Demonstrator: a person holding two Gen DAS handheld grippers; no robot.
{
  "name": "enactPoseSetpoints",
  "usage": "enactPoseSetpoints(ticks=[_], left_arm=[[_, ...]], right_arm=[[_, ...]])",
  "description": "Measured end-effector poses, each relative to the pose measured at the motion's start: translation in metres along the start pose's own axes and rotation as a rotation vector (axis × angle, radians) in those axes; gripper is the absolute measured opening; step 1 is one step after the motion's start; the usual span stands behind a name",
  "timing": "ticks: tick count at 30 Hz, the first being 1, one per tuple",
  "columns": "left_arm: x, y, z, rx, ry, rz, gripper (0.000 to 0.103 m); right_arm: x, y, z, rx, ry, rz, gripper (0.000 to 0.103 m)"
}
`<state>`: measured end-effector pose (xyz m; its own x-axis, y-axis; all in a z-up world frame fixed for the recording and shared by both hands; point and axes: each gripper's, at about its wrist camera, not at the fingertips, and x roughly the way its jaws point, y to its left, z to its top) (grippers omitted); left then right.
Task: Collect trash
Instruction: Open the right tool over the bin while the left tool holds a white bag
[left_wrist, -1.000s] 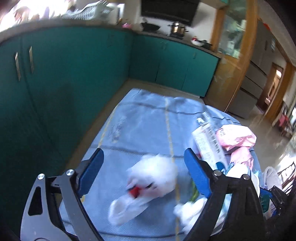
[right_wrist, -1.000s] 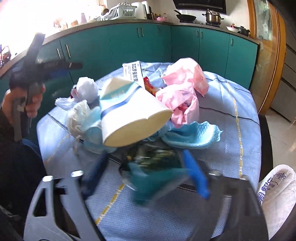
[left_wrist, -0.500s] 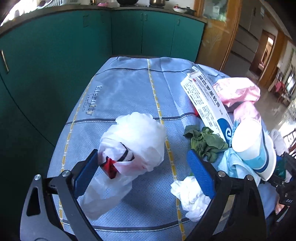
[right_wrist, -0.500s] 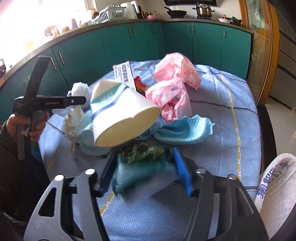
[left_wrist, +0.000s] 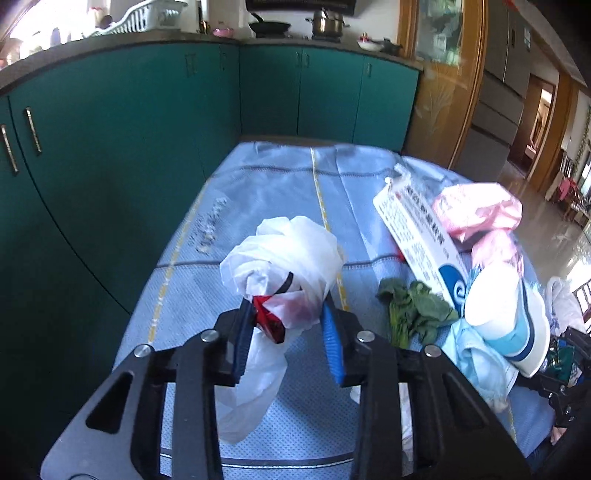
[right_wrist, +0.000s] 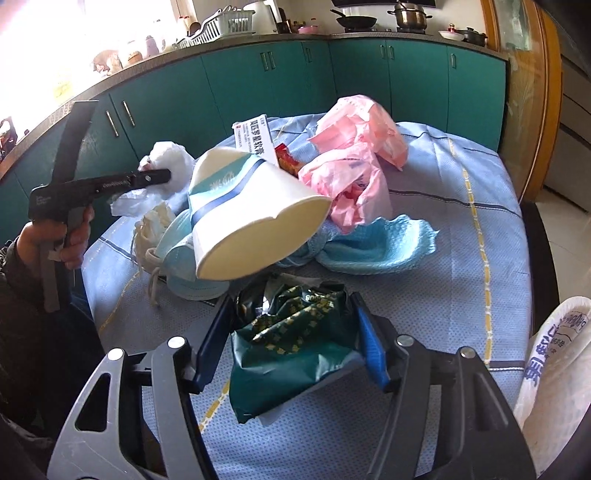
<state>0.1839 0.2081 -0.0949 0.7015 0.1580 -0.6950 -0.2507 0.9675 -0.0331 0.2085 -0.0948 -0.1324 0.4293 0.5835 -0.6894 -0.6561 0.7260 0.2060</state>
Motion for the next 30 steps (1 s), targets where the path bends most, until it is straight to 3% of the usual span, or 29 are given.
enactPoseSetpoints(ticks=[9,17,25,30], left_arm=[[-0.045,0.003,0.005,-0.048,-0.184,-0.044,0.033],[-0.078,-0.010,0.008,-0.110,-0.311,-0.207,0.033],[-0.095,-0.075,0.006,0.015,-0.344,-0.342,0.034],[-0.093,-0.148,-0.012,0.170,-0.288,-0.414,0.034]], right_arm=[[-0.016,-0.018,0.001,0.045,-0.044,-0.057,0.063],[-0.055,-0.036,0.004,0.077,-0.160,-0.112,0.063],[-0.130,-0.100,-0.009,0.209,-0.308,-0.355,0.063],[-0.157,-0.139,-0.032,0.312,-0.301,-0.541,0.063]])
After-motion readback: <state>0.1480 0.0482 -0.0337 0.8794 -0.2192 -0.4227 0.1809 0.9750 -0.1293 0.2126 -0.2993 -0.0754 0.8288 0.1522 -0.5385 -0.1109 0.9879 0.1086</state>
